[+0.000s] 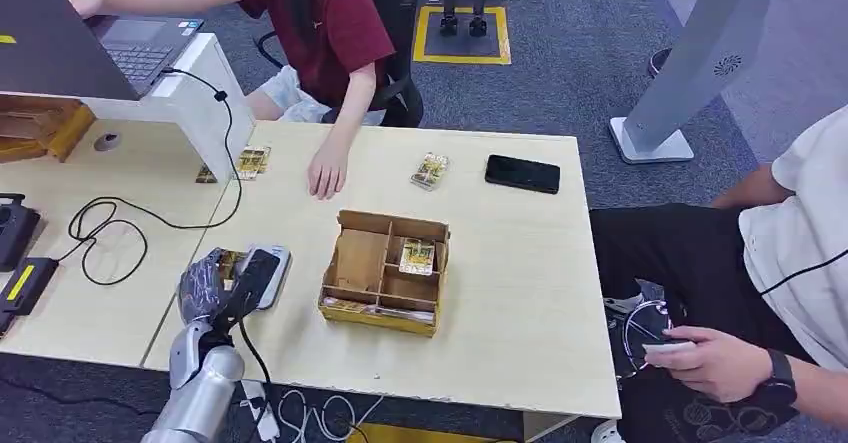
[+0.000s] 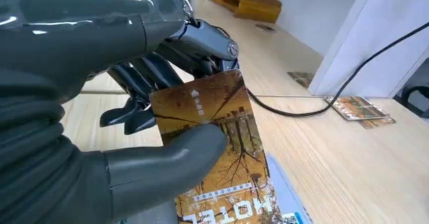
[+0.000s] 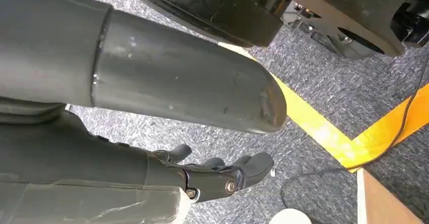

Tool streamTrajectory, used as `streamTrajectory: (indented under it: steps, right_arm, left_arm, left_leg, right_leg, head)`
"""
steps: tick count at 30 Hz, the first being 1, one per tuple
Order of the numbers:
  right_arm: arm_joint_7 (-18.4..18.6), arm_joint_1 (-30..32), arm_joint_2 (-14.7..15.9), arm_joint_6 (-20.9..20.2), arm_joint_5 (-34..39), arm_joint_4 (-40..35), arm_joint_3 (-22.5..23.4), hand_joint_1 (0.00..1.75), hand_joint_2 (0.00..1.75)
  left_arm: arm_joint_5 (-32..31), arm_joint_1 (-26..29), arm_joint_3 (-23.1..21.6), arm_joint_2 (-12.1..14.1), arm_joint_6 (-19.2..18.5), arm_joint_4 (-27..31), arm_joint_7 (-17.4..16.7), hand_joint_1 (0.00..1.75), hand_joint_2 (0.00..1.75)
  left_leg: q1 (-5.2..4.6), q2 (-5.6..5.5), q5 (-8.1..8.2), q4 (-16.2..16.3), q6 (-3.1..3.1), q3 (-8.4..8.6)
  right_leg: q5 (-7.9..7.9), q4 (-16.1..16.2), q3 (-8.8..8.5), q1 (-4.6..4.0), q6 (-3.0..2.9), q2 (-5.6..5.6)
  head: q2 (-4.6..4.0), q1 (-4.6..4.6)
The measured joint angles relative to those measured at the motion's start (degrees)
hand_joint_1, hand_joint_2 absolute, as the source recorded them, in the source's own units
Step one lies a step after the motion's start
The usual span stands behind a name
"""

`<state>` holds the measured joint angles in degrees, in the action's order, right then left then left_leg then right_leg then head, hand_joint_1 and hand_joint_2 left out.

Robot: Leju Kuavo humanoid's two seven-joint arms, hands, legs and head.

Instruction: Pass the card to the sensor for recognition and then transmit it.

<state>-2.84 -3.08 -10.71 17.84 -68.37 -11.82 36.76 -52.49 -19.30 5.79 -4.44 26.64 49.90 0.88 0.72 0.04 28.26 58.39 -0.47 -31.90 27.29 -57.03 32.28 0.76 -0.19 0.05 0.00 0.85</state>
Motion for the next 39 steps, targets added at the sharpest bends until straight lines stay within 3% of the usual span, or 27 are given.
streamTrajectory:
  steps: [9, 15, 20, 39]
  right_arm:
    - [0.0, 0.0, 0.0, 0.0, 0.0, 0.0, 0.0, 0.0, 0.0]
    - [-0.1, -0.1, -0.2, -0.1, 0.0, 0.0, -0.1, 0.0, 0.0]
    - [-0.1, -0.2, -0.3, -0.2, 0.0, 0.0, -0.4, 0.0, 0.0]
    - [-0.1, -0.3, -0.5, -0.4, 0.0, 0.0, -1.1, 0.0, 0.0]
  left_arm:
    - [-6.8, 0.0, 0.7, -0.3, 2.1, -1.2, -1.1, 1.75, 1.75]
    - [-17.5, 0.0, 0.7, -0.8, 6.9, -3.0, -6.0, 1.75, 1.75]
    - [-22.3, -0.5, 0.6, -1.1, 8.4, -5.1, -8.2, 1.75, 1.75]
    - [-28.6, -1.2, -0.2, -1.5, 9.4, -8.2, -11.3, 1.75, 1.75]
  left_leg:
    - [0.0, 0.0, 0.0, 0.0, 0.0, 0.01]
    - [0.0, 0.01, 0.0, 0.0, 0.0, 0.04]
    - [0.0, 0.01, 0.0, 0.0, 0.0, 0.08]
    - [-0.01, 0.0, 0.0, 0.0, 0.0, 0.19]
  right_leg:
    - [0.0, 0.0, -0.02, 0.0, 0.0, 0.0]
    - [0.0, 0.0, -0.02, 0.0, 0.0, 0.01]
    - [0.0, 0.0, -0.07, 0.0, 0.0, 0.01]
    - [0.0, 0.0, -0.2, 0.0, 0.0, -0.01]
  head:
    - [0.0, 0.0]
    - [0.0, 0.0]
    - [0.0, 0.0]
    - [0.0, 0.0]
